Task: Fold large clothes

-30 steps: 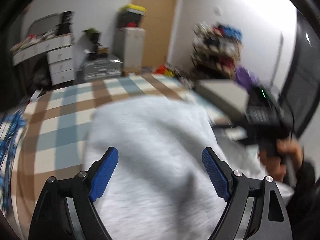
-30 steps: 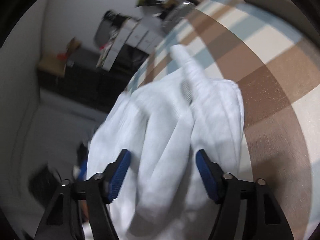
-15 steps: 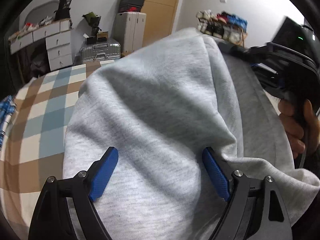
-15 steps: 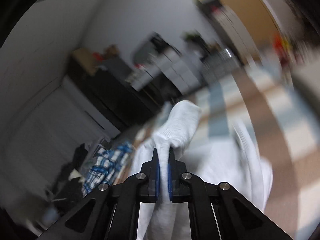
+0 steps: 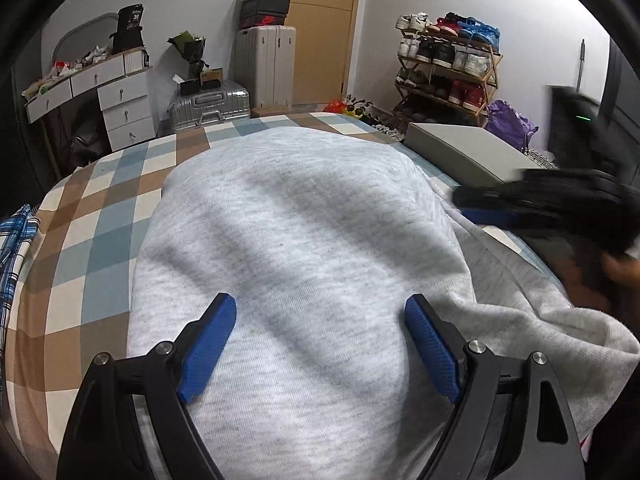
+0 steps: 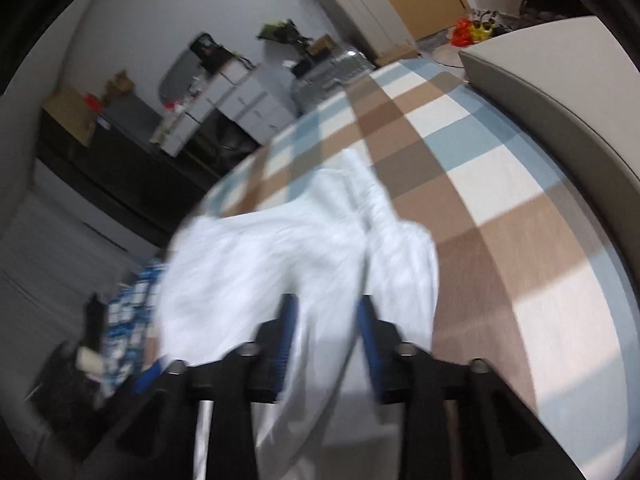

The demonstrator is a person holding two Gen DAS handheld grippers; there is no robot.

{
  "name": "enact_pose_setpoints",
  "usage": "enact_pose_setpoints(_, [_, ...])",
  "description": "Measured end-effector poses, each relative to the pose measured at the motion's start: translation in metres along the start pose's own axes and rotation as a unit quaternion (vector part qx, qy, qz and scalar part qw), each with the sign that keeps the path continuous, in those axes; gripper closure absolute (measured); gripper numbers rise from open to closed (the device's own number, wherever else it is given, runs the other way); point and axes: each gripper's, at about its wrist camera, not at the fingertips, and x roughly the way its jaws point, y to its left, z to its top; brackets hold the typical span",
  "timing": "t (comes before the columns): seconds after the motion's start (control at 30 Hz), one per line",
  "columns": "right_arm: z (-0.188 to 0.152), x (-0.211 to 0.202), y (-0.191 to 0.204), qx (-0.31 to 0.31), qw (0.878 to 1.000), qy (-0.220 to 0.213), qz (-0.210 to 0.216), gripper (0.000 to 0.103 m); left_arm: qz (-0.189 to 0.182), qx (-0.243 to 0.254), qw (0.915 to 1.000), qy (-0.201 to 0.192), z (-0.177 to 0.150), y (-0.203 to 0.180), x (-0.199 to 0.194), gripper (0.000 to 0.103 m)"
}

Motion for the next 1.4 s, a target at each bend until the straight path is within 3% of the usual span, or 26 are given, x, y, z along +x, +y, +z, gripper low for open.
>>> enact_pose_setpoints(0.03, [-0.010,-0.006,0.002,-0.001,1.000,0.003,0.010,0.051,0.000,0.000,1.0000,-0.001,0.000,0.000,0.000,0.020])
enact_pose_setpoints(0.13, [-0.037,-0.010,0.008,0.008,0.999,0.027,0.039,0.049,-0.002,-0.002,1.0000,-0.002,0.000,0.001,0.001,0.019])
enact_pose_setpoints(0.2, [-0.046,-0.008,0.008,0.028,0.998,0.038,0.034,0.047,0.000,0.000,1.0000,-0.003,0.000,-0.001,0.000,0.019])
enact_pose_setpoints(0.37, [-0.052,-0.005,0.009,0.060,0.995,0.049,0.068,0.044,0.005,0.000,1.0000,-0.004,0.000,-0.001,-0.002,0.019])
enact_pose_setpoints(0.43, [-0.052,0.002,0.009,0.059,0.995,0.058,0.059,0.036,0.005,-0.004,1.0000,-0.005,-0.001,0.000,-0.003,0.019])
enact_pose_setpoints(0.5, [-0.056,0.014,0.010,0.060,0.995,0.071,0.044,0.036,0.005,-0.007,0.9999,-0.006,-0.003,-0.001,-0.006,0.019])
enact_pose_setpoints(0.53, [-0.059,0.014,0.013,0.051,0.996,0.066,0.039,0.038,0.003,-0.010,0.9999,-0.008,-0.004,-0.001,-0.008,0.019])
enact_pose_setpoints(0.57, [-0.059,0.016,0.016,0.035,0.997,0.056,0.026,0.052,0.001,-0.014,0.9999,-0.010,-0.006,0.000,-0.010,0.019])
enact_pose_setpoints(0.63, [-0.059,0.016,0.025,0.020,0.998,0.042,0.041,0.098,-0.006,-0.027,0.9995,-0.015,-0.007,0.004,-0.017,0.020])
enact_pose_setpoints(0.73, [-0.052,-0.028,0.063,-0.052,0.994,-0.053,0.078,0.099,-0.007,-0.047,0.9981,-0.040,-0.006,0.011,-0.036,0.019])
enact_pose_setpoints(0.8, [-0.051,-0.056,0.081,-0.077,0.987,-0.095,0.109,0.099,-0.034,-0.074,0.9945,-0.067,-0.002,0.021,-0.059,0.019])
enact_pose_setpoints(0.87, [-0.056,-0.073,0.078,-0.094,0.981,-0.133,0.102,0.099,-0.050,-0.086,0.9917,-0.081,0.001,0.024,-0.073,0.020])
enact_pose_setpoints(0.93, [-0.059,-0.060,0.043,-0.050,0.989,-0.115,0.075,0.099,-0.037,-0.067,0.9935,-0.085,0.002,0.018,-0.077,0.019])
enact_pose_setpoints(1.0, [-0.063,-0.024,-0.005,0.017,0.999,-0.051,0.001,0.099,-0.024,-0.046,0.9956,-0.078,-0.002,0.011,-0.070,0.019])
enact_pose_setpoints(1.03, [-0.071,-0.004,-0.031,0.061,0.998,-0.016,-0.013,0.097,-0.022,-0.041,0.9966,-0.068,-0.005,0.009,-0.064,0.020])
enact_pose_setpoints(1.1, [-0.074,-0.007,-0.039,0.080,0.996,-0.035,0.021,0.097,-0.026,-0.044,0.9980,-0.036,-0.011,0.003,-0.049,0.020])
enact_pose_setpoints(1.17, [-0.070,-0.013,-0.028,0.049,0.998,-0.035,0.002,0.079,-0.044,-0.037,0.9980,-0.024,-0.014,-0.007,-0.048,0.020])
enact_pose_setpoints(1.2, [-0.069,-0.014,-0.026,0.044,0.999,-0.032,-0.003,0.077,-0.053,-0.030,0.9979,-0.024,-0.015,-0.012,-0.050,0.020])
enact_pose_setpoints(1.3, [-0.066,-0.014,-0.030,0.056,0.998,-0.017,0.010,0.075,-0.099,0.039,0.9939,-0.029,-0.015,-0.046,-0.062,0.020])
enact_pose_setpoints(1.4, [-0.072,-0.017,-0.044,0.078,0.996,-0.017,0.038,0.071,-0.136,0.139,0.9808,-0.021,-0.021,-0.088,-0.066,0.019])
